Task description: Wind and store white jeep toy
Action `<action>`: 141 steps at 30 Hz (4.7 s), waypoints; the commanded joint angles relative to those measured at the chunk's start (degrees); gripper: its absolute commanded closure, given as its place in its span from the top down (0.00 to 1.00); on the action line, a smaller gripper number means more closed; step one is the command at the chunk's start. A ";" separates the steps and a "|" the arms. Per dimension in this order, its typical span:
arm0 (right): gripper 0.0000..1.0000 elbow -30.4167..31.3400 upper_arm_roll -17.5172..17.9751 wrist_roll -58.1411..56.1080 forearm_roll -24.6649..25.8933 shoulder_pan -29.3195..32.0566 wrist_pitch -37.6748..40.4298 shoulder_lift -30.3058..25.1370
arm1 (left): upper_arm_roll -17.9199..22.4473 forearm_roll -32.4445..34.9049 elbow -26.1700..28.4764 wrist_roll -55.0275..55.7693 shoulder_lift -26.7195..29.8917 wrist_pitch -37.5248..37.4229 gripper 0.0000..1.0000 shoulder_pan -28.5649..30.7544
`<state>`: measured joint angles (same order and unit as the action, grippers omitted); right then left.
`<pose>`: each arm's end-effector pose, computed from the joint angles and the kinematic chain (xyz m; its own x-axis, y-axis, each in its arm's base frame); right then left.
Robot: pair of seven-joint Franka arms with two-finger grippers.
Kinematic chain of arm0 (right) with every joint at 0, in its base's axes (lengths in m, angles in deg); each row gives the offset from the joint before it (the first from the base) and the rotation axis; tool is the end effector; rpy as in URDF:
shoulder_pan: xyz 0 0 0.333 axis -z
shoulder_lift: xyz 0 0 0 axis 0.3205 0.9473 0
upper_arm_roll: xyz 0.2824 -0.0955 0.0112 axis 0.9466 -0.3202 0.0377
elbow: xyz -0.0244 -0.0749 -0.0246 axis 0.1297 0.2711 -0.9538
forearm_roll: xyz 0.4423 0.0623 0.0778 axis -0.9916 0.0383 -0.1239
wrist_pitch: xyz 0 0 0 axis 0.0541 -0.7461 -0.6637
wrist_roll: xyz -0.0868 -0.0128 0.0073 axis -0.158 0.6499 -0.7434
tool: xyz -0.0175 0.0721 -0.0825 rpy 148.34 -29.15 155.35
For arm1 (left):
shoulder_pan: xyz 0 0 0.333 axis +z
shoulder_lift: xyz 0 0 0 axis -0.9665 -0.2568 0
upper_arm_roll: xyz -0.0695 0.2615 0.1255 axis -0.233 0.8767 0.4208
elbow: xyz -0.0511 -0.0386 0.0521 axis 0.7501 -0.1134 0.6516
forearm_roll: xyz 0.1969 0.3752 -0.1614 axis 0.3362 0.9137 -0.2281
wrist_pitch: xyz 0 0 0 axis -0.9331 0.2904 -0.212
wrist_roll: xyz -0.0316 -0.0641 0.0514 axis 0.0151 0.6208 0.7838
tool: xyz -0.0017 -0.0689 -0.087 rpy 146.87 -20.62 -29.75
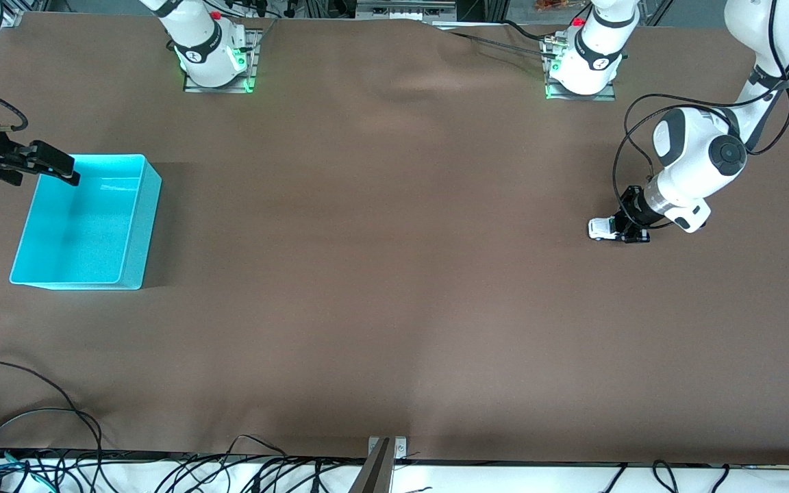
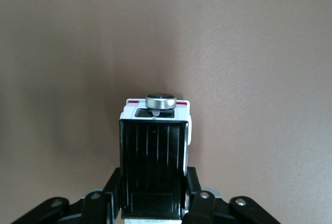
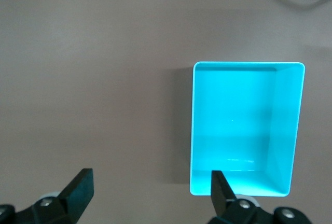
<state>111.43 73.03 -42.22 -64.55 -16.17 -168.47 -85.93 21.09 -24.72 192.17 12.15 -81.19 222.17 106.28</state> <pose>0.6286 -0.0225 0.5486 0.9995 0.0072 -0.0317 0.0069 -0.9999 -0.0103 0.5013 0.0352 0.1188 -0.0078 0.9966 -0.0820 0.9999 0.0083 0.0059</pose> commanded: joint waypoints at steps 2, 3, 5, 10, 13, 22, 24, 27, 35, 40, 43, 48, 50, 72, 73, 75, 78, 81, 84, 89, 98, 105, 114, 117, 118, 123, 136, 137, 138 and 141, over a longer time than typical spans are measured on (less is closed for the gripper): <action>1.00 -1.12 0.31 -0.23 0.16 0.29 0.14 0.28 | -0.49 3.36 -0.97 0.67 1.74 -1.10 0.01 -0.13; 1.00 -1.12 0.31 -0.23 0.16 0.29 0.14 0.28 | -0.66 4.42 -1.50 0.85 2.00 -1.88 0.01 -0.31; 1.00 -1.12 0.31 -0.23 0.16 0.29 0.14 0.28 | -0.93 5.57 -2.12 1.38 2.88 -3.56 0.01 -0.83; 1.00 -1.12 0.31 -0.23 0.16 0.29 0.14 0.20 | -1.02 5.66 -3.00 5.86 3.85 -4.79 0.01 -4.26; 1.00 -1.12 0.31 -0.23 0.25 0.29 0.14 0.28 | -1.02 5.75 -2.91 9.62 3.59 -4.79 0.01 -6.28; 1.00 -1.12 0.31 -0.23 0.16 0.29 0.23 0.28 | -0.84 5.84 -2.91 20.00 1.92 -4.79 0.01 -13.31; 1.00 -1.12 0.31 -0.14 0.25 0.29 0.23 0.28 | -0.93 5.84 -2.91 21.24 1.22 -4.62 0.01 -13.84; 1.00 -1.12 0.31 -0.14 0.25 0.29 0.23 0.28 | -1.10 5.75 -2.91 23.52 -0.36 -3.83 0.01 -15.07; 1.00 -1.12 0.31 -0.23 0.16 0.29 0.23 0.20 | -1.10 6.01 -2.91 26.60 -2.91 -1.01 0.01 -15.69; 1.00 -1.12 0.31 -0.14 0.16 0.29 0.23 0.20 | -0.84 6.01 -2.91 26.60 -4.14 -0.05 0.01 -15.60; 1.00 -1.12 0.31 -0.14 0.16 0.29 0.22 0.28 | -0.58 6.19 -2.82 26.52 -4.32 0.48 0.01 -14.99; 1.00 -1.12 0.31 -0.14 0.16 0.29 0.23 0.28 | 0.83 10.58 -2.82 26.52 -4.85 0.48 0.01 -14.20; 1.00 -1.12 0.31 -0.14 0.16 0.29 0.14 0.28 | 0.83 11.81 -2.82 26.52 -5.20 0.48 0.01 -13.50; 1.00 -1.12 0.31 -0.23 0.16 0.29 0.23 0.20 | 0.74 28.85 -3.61 25.99 -8.27 0.57 0.03 -0.23; 1.00 -1.12 0.31 -0.23 0.16 0.29 0.23 0.20 | 0.74 29.82 -3.70 25.99 -8.36 0.57 0.05 0.48; 1.00 -1.12 0.31 -0.23 0.16 0.29 0.23 0.20 | 0.74 31.49 -3.79 25.99 -8.98 0.57 0.07 1.53; 1.00 -1.21 0.31 -0.23 0.16 0.29 0.23 0.28 | 0.74 33.34 -4.05 25.99 -9.24 0.57 0.11 2.77; 1.00 -1.12 0.31 -0.23 0.25 0.29 0.23 0.20 | 0.74 34.40 -4.31 25.90 -9.68 0.57 0.36 3.29; 1.00 -1.12 0.31 -0.23 0.25 0.29 0.23 0.20 | 0.74 34.75 -4.66 25.29 -9.68 0.57 1.00 3.38; 1.00 -1.12 0.31 -0.23 0.25 0.29 0.31 0.20 | 0.65 34.93 -6.25 24.93 -8.98 0.04 1.00 3.47; 1.00 -1.12 0.31 -0.23 0.16 0.29 0.40 0.20 | -0.49 34.23 -8.88 24.50 -4.33 -9.44 1.00 3.56; 1.00 -1.12 0.31 -0.32 0.16 0.29 0.40 0.20 | -2.95 34.05 -9.67 24.41 -1.16 -13.58 1.00 3.56; 1.00 -1.12 0.31 -0.23 0.16 0.29 0.40 0.20 | -7.08 25.89 -19.59 12.91 0.16 -26.92 1.00 3.56; 1.00 -1.12 0.31 -0.32 0.16 0.29 0.40 0.20 | -7.52 23.95 -23.02 8.86 0.43 -31.06 1.00 3.47; 1.00 -1.12 0.31 -0.23 0.16 0.29 0.40 0.20 | -7.61 23.59 -24.17 7.72 0.43 -32.12 1.00 3.47; 1.00 -1.12 0.31 -0.32 0.16 0.29 0.40 0.20 | -7.61 20.43 -29.79 0.78 0.43 -37.22 1.00 3.38; 1.00 -1.12 0.31 -0.32 0.16 0.29 0.31 0.20 | -8.05 17.00 -39.55 -21.19 1.04 -43.46 1.00 3.56; 1.00 -1.12 0.31 -0.23 0.16 0.29 0.31 0.20 | -8.05 16.74 -40.34 -22.95 1.04 -43.55 1.00 3.56; 1.00 -1.12 0.31 -0.23 0.16 0.29 0.31 0.20 | -7.96 16.21 -40.87 -24.71 1.04 -43.55 1.00 3.65; 1.00 -1.12 0.31 -0.23 0.16 0.29 0.31 0.20 | -7.87 14.02 -42.63 -31.47 1.13 -43.90 1.00 4.08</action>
<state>111.43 73.07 -42.22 -64.55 -16.17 -168.54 -85.93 13.44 -6.75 152.80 -8.55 -80.64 180.40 109.49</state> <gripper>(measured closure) 0.000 0.000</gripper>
